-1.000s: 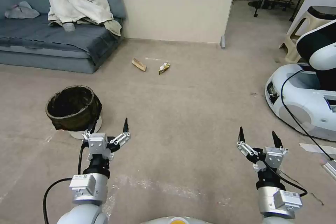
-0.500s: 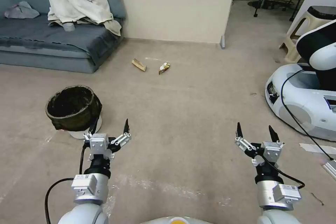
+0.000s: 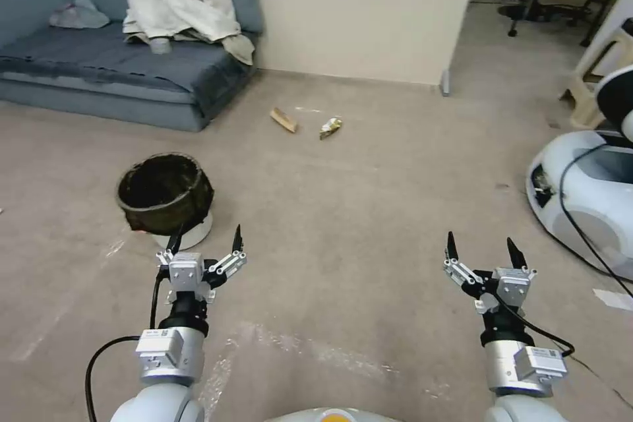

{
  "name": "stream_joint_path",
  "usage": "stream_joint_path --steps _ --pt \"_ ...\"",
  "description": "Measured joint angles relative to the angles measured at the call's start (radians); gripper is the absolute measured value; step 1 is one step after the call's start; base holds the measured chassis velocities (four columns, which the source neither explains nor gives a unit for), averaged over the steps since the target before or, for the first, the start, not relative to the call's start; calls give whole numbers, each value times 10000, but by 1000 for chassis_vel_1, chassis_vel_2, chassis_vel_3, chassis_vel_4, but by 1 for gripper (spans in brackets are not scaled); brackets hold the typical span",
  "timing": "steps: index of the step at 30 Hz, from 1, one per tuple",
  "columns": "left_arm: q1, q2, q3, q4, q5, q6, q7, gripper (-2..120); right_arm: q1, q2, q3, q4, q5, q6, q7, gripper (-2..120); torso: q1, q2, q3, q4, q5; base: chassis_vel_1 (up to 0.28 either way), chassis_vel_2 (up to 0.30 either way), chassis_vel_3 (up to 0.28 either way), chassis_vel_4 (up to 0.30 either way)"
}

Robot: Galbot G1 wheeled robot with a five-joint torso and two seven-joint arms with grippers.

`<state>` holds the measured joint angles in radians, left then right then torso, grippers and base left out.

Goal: Pick up the trash can from the floor.

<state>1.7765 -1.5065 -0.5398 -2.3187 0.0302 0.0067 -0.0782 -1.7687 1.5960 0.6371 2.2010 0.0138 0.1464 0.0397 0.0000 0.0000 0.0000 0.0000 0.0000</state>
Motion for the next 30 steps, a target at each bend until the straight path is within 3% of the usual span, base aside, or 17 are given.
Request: stream_joint_path --steps 21,30 --pt "-12 -27 -12 315 1 -680 -148 100 49 3 -63 -53 -19 -18 -123 100 0 0 0 3 0 114 113 114 113" --pt "-4 14 -62 256 -17 -609 -148 100 44 -16 -51 -137 -26 -3 -261 100 0 0 0 -2 0 9 15 15 11"
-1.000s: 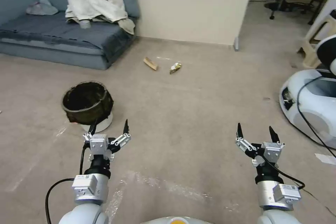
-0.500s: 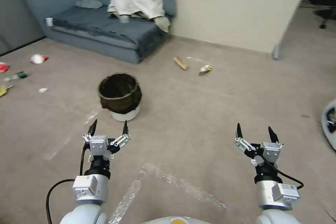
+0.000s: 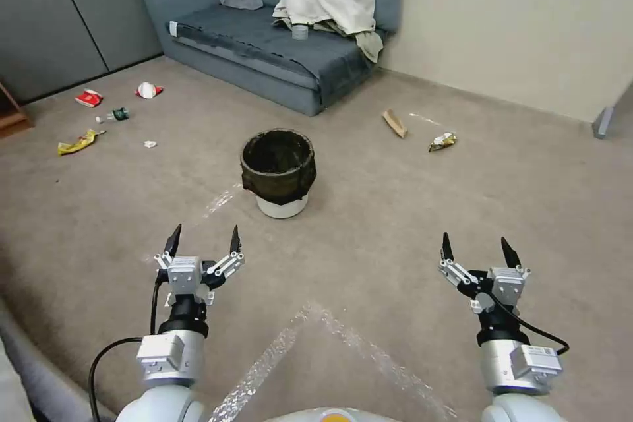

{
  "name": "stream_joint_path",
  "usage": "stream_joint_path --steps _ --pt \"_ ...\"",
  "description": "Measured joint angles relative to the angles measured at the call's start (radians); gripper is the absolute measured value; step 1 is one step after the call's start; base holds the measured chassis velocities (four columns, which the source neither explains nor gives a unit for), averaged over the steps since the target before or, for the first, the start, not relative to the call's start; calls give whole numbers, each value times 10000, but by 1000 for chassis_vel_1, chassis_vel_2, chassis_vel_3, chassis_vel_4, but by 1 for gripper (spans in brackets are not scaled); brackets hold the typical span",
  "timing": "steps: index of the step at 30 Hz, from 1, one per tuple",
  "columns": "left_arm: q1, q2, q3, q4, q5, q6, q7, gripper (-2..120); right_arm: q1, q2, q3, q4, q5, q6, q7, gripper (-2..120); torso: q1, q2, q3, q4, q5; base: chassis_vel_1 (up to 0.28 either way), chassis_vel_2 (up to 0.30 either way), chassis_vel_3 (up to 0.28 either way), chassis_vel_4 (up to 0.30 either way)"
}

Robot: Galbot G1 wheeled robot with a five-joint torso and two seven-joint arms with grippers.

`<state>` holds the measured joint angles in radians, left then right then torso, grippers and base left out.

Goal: Pick up the trash can from the floor.

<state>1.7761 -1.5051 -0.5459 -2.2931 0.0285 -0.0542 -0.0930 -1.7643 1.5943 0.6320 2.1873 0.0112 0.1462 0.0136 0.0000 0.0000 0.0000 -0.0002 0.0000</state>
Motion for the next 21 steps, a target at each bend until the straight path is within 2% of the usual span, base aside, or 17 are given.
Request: stream_joint_path --steps 4,10,21 --pt "22 -13 -3 -47 -8 50 0 100 -5 -8 1 -42 -5 29 -30 100 -1 0 0 1 0 -38 38 37 -24" --pt "41 -44 0 -122 -20 64 -4 100 -14 -31 -17 -48 -12 50 -53 100 0 0 0 2 1 -127 124 120 -131" --pt "46 -65 12 -131 -45 76 -87 100 -20 -32 -54 -125 -56 161 -66 100 0 -1 1 2 -2 -244 252 248 -253"
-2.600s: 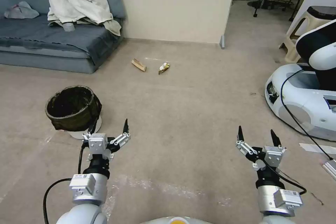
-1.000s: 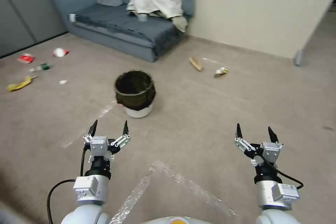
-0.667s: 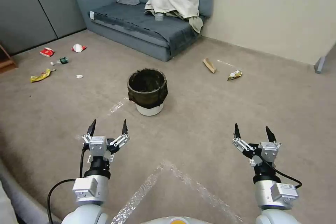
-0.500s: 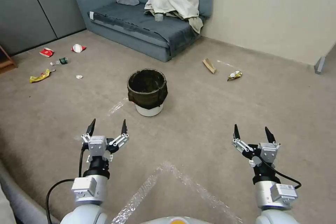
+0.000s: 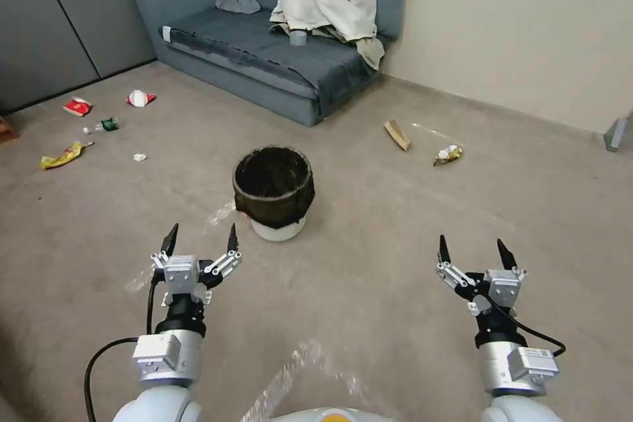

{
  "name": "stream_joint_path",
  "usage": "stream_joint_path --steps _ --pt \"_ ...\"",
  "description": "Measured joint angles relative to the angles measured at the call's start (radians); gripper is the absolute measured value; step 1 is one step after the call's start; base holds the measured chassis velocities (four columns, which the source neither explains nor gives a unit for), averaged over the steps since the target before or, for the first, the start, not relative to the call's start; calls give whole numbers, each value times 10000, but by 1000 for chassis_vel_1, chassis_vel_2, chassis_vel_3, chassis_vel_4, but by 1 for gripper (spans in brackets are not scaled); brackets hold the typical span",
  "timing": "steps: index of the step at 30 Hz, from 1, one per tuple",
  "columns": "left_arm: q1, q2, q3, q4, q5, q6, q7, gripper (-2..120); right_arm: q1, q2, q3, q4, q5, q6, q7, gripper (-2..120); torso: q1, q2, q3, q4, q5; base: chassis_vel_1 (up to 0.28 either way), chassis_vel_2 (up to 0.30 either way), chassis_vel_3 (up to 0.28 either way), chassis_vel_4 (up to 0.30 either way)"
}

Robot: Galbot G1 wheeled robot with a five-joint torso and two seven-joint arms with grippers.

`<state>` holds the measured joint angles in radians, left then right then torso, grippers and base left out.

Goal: Pick up the trash can from the floor.

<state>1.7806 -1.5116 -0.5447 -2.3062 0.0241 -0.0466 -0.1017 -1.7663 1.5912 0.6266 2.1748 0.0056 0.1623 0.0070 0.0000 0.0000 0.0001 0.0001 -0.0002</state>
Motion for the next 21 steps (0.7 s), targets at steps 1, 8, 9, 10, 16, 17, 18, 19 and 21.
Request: stream_joint_path --steps 1,8,9,10,16,17,18,19,21 --pt "-4 2 1 0 -1 4 -22 100 2 2 -3 -12 -7 10 0 100 -2 0 -2 0 7 -301 293 297 -309" --pt "-137 40 -127 -58 -193 522 -291 100 22 25 -3 -90 -47 52 0 100 1 0 0 -1 -11 -339 326 337 -332" --pt "-137 40 -127 -58 -193 522 -291 100 22 25 -3 -90 -47 52 0 100 1 0 0 -1 -11 -370 299 365 -356" --pt "-246 69 -203 -91 -267 877 -384 100 25 23 -4 -111 -47 48 0 100 3 0 3 0 3 -341 299 283 -263" --pt "-1393 656 -766 -668 -1021 3716 -939 100 60 14 -15 -207 -45 49 -11 100 3 -1 2 -3 2 -153 170 146 -129" --pt "-1628 839 -863 -779 -1326 4485 -1008 100 61 7 -15 -239 -45 49 -12 100 1 0 0 -2 0 0 0 0 0" --pt "-1923 1096 -1020 -825 -1709 5335 -1034 100 59 1 -15 -269 -47 49 -12 100 1 0 -1 -2 2 34 -28 -83 29" --pt "-2202 1367 -1213 -798 -2054 6012 -933 100 58 -2 -14 -289 -48 49 -17 100 0 0 -1 -3 2 69 -71 -83 83" --pt "-2489 1683 -1424 -604 -2365 6544 -676 100 67 -10 -13 -302 -50 50 -29 100 -1 0 -3 -2 1 77 -62 -65 83"
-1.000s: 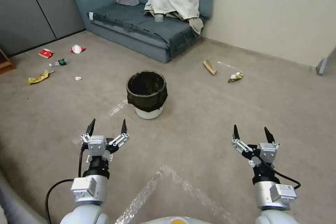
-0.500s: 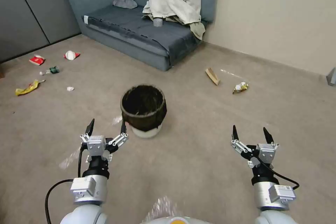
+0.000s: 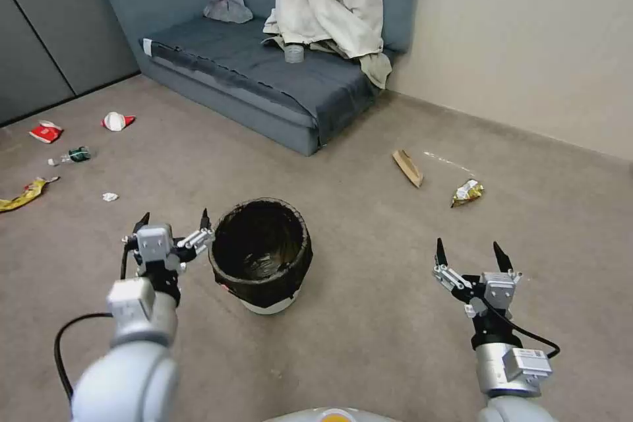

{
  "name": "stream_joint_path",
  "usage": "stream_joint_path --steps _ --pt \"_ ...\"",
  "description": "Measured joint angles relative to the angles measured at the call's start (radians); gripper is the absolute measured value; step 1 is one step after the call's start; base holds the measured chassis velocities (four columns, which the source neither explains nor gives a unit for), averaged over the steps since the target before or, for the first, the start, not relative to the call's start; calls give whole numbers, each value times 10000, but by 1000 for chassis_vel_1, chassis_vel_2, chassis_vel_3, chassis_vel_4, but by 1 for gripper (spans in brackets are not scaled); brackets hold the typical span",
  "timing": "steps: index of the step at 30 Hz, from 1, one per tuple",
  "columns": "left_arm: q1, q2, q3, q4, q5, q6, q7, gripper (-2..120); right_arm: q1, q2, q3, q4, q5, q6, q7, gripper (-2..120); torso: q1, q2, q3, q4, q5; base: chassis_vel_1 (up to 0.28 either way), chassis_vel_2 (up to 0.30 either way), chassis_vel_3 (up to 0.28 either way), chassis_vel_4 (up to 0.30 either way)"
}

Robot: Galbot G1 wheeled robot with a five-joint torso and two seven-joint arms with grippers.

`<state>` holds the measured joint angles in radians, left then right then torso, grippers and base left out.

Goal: Pick up the trash can from the floor.

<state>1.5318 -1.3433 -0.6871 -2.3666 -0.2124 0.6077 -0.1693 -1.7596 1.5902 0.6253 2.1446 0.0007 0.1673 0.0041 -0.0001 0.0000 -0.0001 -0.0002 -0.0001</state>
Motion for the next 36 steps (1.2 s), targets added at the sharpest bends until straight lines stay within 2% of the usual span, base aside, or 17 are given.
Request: stream_joint_path --steps 2,4,5,7,8,13,23,36 --pt "-183 230 -149 228 -251 287 180 100 16 -12 -1 -12 -3 0 -12 100 0 0 0 1 1 84 -53 -41 42" --pt "-646 694 -330 898 -964 795 421 100 74 -23 -42 -19 -17 -6 -21 100 1 0 1 3 -3 0 0 0 0" --pt "-646 694 -330 898 -964 795 421 100 74 -23 -42 -19 -17 -6 -21 100 1 0 1 3 -3 0 0 0 0" --pt "-1065 1008 -336 1576 -1604 1027 587 100 130 -18 -98 -24 -66 -18 -26 100 1 -1 2 1 0 0 0 0 0" --pt "-1065 1008 -336 1576 -1604 1027 587 100 130 -18 -98 -24 -66 -18 -26 100 1 -1 2 1 0 0 0 0 0" --pt "-1676 1255 -113 2744 -1861 1311 804 100 250 -19 -229 -33 -154 -123 -49 100 0 0 1 2 0 0 0 0 0" --pt "-2476 1488 496 3860 -2181 1361 934 100 281 -26 -194 -71 -170 -151 -124 100 1 0 2 1 1 0 0 0 0" --pt "-3238 1653 827 5125 -2710 1309 1026 100 386 -13 -248 -218 -159 -159 -146 100 1 0 2 1 0 0 0 0 0"
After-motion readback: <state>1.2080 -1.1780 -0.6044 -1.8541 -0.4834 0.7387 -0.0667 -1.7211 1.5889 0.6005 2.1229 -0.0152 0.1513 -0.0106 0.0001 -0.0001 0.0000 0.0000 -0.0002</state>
